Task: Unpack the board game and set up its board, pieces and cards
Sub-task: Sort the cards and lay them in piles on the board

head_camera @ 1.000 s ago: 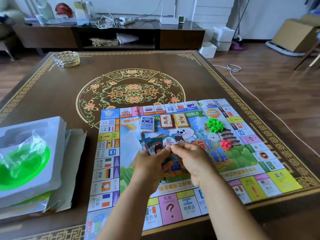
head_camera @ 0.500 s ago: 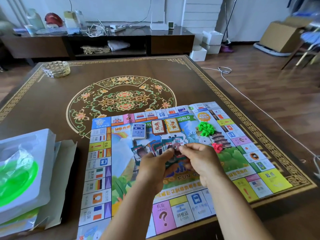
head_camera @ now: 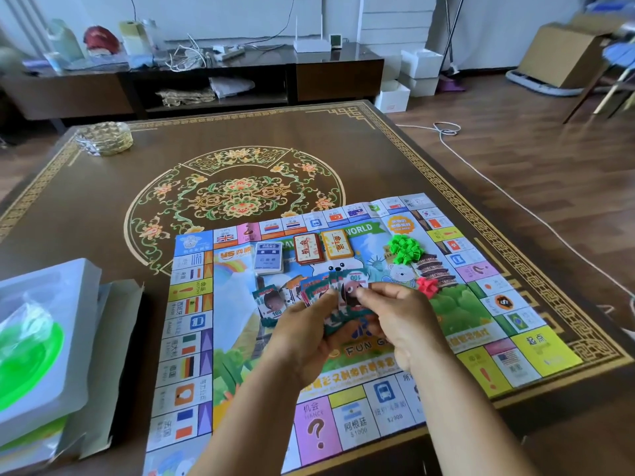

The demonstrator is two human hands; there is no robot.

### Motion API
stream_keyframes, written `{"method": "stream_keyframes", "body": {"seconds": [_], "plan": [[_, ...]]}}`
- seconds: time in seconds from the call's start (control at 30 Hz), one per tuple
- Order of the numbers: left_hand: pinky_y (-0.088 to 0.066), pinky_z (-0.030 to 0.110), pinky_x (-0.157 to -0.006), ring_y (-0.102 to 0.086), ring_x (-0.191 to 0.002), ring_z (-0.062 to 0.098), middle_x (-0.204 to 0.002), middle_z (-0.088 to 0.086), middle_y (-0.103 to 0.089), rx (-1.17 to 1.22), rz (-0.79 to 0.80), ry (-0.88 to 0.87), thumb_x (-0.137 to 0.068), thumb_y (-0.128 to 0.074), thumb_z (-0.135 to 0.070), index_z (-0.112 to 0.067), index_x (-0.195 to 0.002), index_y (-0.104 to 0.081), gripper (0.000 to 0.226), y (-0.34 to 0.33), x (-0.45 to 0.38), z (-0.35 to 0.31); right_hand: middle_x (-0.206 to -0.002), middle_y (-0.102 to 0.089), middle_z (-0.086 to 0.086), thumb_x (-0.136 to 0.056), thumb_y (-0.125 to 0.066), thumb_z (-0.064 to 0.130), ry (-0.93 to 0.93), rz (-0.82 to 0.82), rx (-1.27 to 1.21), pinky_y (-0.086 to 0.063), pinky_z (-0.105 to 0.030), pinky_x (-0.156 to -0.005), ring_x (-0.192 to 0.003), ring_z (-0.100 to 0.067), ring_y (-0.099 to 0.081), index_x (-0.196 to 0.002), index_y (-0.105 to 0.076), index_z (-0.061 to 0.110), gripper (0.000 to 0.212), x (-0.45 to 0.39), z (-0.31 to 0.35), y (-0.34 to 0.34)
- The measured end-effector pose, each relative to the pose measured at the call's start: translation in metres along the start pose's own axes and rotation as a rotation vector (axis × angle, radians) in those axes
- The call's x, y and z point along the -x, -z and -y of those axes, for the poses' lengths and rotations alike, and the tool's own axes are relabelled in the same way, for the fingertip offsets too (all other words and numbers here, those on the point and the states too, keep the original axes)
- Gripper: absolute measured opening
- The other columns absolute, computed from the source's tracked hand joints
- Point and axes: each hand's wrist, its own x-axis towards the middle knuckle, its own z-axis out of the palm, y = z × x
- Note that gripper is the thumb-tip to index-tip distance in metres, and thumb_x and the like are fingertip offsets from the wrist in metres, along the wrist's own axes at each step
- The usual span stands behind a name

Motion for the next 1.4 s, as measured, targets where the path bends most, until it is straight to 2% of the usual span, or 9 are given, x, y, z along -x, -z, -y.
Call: {"method": "stream_keyframes", "body": {"seconds": [0.4,0.63,0.8,1.07,1.13,1.2,1.27,1.33,1.4], "plan": [[-0.057,0.023,-0.051,-0.066,-0.072,0.021,-0.081,0.012,-0.069,0.075,-0.086,0.039,-0.091,-0.059,-0.012,0.001,-0.092,-0.067,0.015,-0.017,-0.004,0.006,-0.074,-0.071,0.000,-0.081,-0.073,0.019,-0.058,-0.032,-0.113,-0.042,-0.022,-0.053,-0.064,-0.013,-0.061,-0.077,-0.071,0.019,0.004,-0.003,0.004,0.000],[-0.055,0.022,-0.048,-0.068,-0.070,0.019,-0.073,0.009,-0.070,0.001,-0.148,-0.022,-0.093,-0.058,-0.013,0.001,-0.088,-0.063,0.016,-0.013,-0.008,0.001,-0.067,-0.064,0.003,-0.078,-0.076,0.034,0.131,-0.176,0.275,-0.050,-0.032,-0.062,-0.059,-0.013,-0.056,-0.081,-0.070,0.016,0.019,-0.035,0.017,0.005],[-0.055,0.023,-0.048,-0.068,-0.066,0.018,-0.068,0.007,-0.071,-0.013,-0.133,-0.035,-0.092,-0.058,-0.012,0.000,-0.084,-0.061,0.015,-0.011,-0.007,0.000,-0.092,-0.071,-0.006,-0.083,-0.071,0.030,0.149,-0.212,0.594,-0.040,-0.023,-0.062,-0.079,-0.023,-0.061,-0.088,-0.067,0.010,0.021,-0.058,0.011,-0.010],[-0.057,0.023,-0.053,-0.067,-0.070,0.020,-0.068,0.009,-0.069,-0.024,-0.117,-0.040,-0.092,-0.058,-0.011,0.001,-0.083,-0.062,0.016,-0.006,-0.008,0.001,-0.102,-0.067,-0.009,-0.088,-0.064,0.033,0.240,-0.286,0.914,-0.038,-0.028,-0.066,-0.094,-0.030,-0.061,-0.102,-0.061,0.008,0.030,-0.066,-0.005,-0.016],[-0.057,0.022,-0.053,-0.067,-0.071,0.021,-0.073,0.013,-0.067,-0.020,-0.115,-0.036,-0.092,-0.059,-0.010,0.003,-0.090,-0.060,0.014,-0.005,-0.007,0.001,-0.111,-0.061,-0.011,-0.086,-0.066,0.035,0.249,-0.301,0.941,-0.043,-0.033,-0.078,-0.103,-0.030,-0.056,-0.110,-0.058,0.008,0.038,-0.063,-0.004,-0.015],[-0.057,0.022,-0.052,-0.067,-0.068,0.020,-0.079,0.015,-0.065,-0.022,-0.112,-0.042,-0.091,-0.060,-0.010,0.002,-0.096,-0.059,0.014,-0.004,-0.005,0.000,-0.115,-0.055,-0.009,-0.086,-0.066,0.035,0.283,-0.298,0.887,-0.043,-0.033,-0.084,-0.107,-0.028,-0.052,-0.111,-0.058,0.011,0.036,-0.053,0.003,-0.014],[-0.055,0.023,-0.049,-0.068,-0.066,0.019,-0.080,0.015,-0.065,-0.034,-0.116,-0.042,-0.088,-0.064,-0.010,0.001,-0.094,-0.060,0.013,-0.002,-0.003,0.000,-0.104,-0.061,-0.005,-0.087,-0.063,0.034,0.302,-0.203,0.693,-0.043,-0.029,-0.073,-0.093,-0.022,-0.057,-0.100,-0.061,0.015,0.023,-0.037,0.013,-0.014],[-0.054,0.023,-0.047,-0.067,-0.063,0.018,-0.076,0.012,-0.065,-0.035,-0.136,-0.043,-0.085,-0.067,-0.011,-0.001,-0.090,-0.063,0.012,0.000,0.002,-0.002,-0.086,-0.065,0.000,-0.089,-0.060,0.033,0.193,-0.011,0.393,-0.041,-0.026,-0.063,-0.079,-0.016,-0.057,-0.089,-0.065,0.015,0.019,-0.015,0.021,-0.017],[-0.052,0.022,-0.045,-0.064,-0.054,0.014,-0.067,0.008,-0.067,-0.040,-0.149,-0.050,-0.083,-0.068,-0.009,-0.003,-0.086,-0.066,0.007,0.002,0.006,-0.004,-0.082,-0.067,0.001,-0.088,-0.063,0.032,0.033,0.154,0.188,-0.043,-0.029,-0.069,-0.079,-0.015,-0.058,-0.081,-0.068,0.016,0.018,0.002,0.020,-0.021]]}}
